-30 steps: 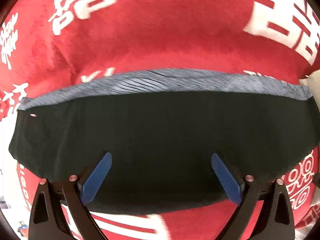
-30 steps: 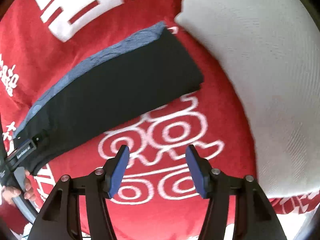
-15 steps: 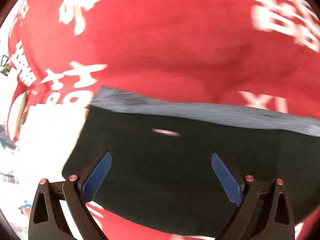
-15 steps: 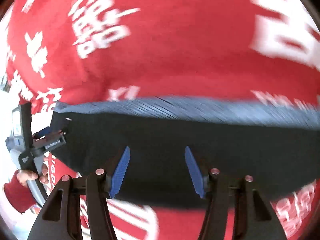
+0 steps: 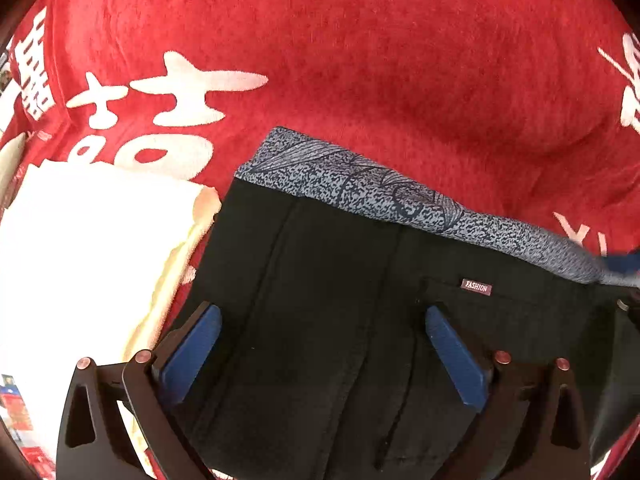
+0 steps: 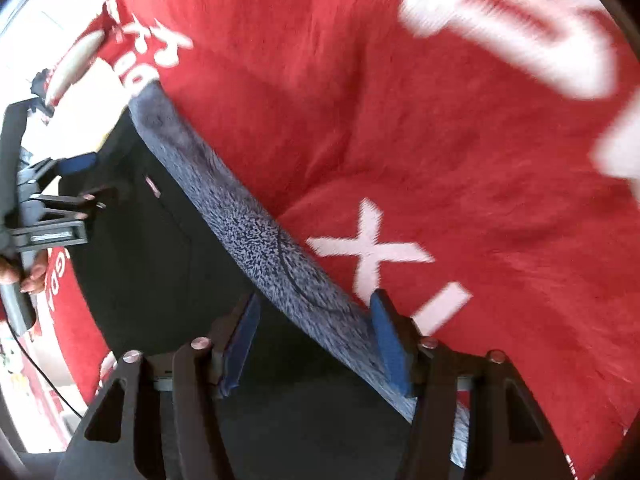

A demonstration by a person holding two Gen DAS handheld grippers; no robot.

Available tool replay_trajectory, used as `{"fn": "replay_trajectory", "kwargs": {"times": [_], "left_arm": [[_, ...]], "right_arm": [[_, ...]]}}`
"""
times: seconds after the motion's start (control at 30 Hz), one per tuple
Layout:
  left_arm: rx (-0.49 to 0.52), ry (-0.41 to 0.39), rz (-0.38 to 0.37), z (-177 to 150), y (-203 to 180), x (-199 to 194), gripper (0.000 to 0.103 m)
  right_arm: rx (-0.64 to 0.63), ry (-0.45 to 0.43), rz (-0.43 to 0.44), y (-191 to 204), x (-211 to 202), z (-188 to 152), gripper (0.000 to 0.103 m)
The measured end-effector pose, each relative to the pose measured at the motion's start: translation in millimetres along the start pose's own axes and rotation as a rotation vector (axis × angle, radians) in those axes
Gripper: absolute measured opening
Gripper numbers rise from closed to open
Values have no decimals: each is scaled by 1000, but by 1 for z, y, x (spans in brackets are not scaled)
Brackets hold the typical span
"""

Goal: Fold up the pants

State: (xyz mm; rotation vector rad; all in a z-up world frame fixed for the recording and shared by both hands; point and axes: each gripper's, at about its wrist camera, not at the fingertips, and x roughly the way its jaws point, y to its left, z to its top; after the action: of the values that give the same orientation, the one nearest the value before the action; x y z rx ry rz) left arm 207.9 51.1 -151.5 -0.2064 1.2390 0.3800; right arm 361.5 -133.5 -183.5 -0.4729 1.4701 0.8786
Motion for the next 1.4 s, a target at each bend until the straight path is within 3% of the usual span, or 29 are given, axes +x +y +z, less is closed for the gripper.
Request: {"fn": "replay_trajectory", "kwargs": {"times": [0.07,0.2,0.23,0.3,0.33,0.47,0.63,0.7,0.8,0.93,1.13,1.37,1.4], "left_arm": [[12,-3,-1,3,2,3,103],[35,-29,-6,6,2,6,103],[38,-37,-6,6,1,6,103],[48,-44,-10,6,2,7,103],[49,-41,-10,7,3,6,103],[31,-2,24,9,6,-1,103],[7,27,3,-7,-1,-22,103],[38,28,-16,-16,-17,-28,103],[119,33,-13,-26,-43,-25,103],[209,53,43,-39,-62,-9,103],[245,25,18,-46,-60,-7,103],[243,11,21,-46,-58,-5,103],[245,9,19,-46,-57,-5,103]], "right_arm": [[68,11,24,-7,3,5,14],[74,27,-23,-9,9,13,16],[74,25,-62,-8,12,14,23],[108,-5,-136,-10,13,16,58],[137,-14,-163,-14,10,15,62],[259,-83,-156,-28,-27,-11,62],[477,-141,187,-18,-76,-91,62],[586,-140,367,0,-75,-129,62],[731,-133,509,33,-47,-163,58],[877,-160,580,43,-17,-187,53],[989,-219,639,38,-7,-211,51],[1054,-295,657,26,-7,-203,51],[1074,-288,663,25,-3,-200,41]]}}
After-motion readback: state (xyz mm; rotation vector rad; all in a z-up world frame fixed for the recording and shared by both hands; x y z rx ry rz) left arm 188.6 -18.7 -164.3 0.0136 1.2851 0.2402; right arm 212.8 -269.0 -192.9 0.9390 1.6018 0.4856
